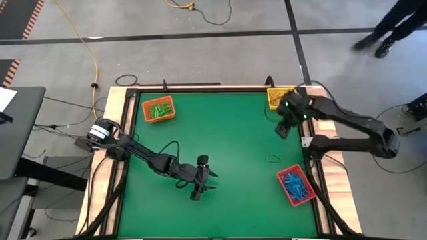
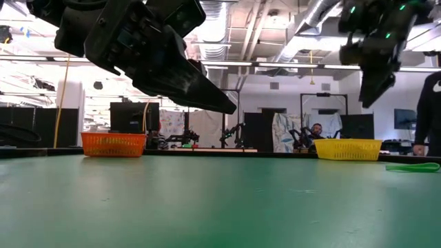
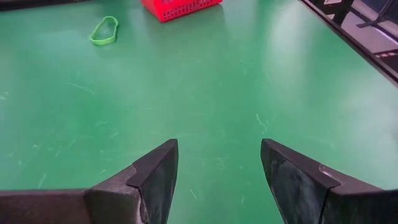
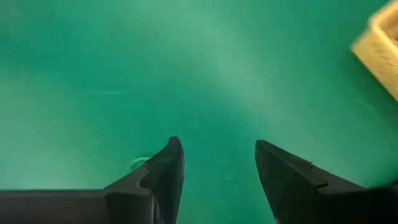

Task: Sort rubber bands into baskets
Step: Put the green rubber band into the orange bin

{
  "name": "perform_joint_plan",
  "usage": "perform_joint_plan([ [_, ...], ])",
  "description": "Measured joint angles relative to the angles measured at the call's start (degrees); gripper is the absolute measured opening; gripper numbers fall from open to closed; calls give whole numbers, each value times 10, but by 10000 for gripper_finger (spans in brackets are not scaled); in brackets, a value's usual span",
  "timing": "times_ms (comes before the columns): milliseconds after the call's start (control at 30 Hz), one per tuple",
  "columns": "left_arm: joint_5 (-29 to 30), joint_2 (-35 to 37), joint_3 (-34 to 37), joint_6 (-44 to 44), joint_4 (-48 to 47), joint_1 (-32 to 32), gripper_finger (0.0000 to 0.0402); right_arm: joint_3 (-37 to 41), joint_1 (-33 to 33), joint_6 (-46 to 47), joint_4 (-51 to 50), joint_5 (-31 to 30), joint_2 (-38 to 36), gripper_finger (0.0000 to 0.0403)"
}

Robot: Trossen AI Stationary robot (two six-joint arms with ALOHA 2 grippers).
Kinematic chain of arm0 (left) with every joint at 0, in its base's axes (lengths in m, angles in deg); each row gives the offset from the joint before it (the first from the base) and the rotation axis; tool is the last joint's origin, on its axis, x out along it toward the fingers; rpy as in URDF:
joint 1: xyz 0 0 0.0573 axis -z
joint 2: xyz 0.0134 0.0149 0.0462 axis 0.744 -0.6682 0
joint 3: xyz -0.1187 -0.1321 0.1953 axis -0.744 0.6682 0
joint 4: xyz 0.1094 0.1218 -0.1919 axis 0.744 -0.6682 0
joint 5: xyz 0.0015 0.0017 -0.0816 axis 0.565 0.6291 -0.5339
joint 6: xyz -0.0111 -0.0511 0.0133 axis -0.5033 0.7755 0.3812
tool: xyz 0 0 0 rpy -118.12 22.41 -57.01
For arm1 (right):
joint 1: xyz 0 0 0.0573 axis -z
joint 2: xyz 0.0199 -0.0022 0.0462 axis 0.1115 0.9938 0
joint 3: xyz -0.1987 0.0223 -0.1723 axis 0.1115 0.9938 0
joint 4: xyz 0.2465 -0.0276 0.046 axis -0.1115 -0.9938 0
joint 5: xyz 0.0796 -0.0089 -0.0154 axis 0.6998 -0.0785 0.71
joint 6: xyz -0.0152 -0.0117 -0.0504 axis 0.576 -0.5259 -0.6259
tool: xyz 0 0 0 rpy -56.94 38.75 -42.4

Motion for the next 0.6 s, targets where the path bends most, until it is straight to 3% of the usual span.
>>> perform_joint_plan([
  [300,4,0,0,-4,4,-6,220,7,-241,176,16,-74,-19,209],
  [600,4,0,0,-4,4,-9,220,71,-352,267,51,-78,66,208],
])
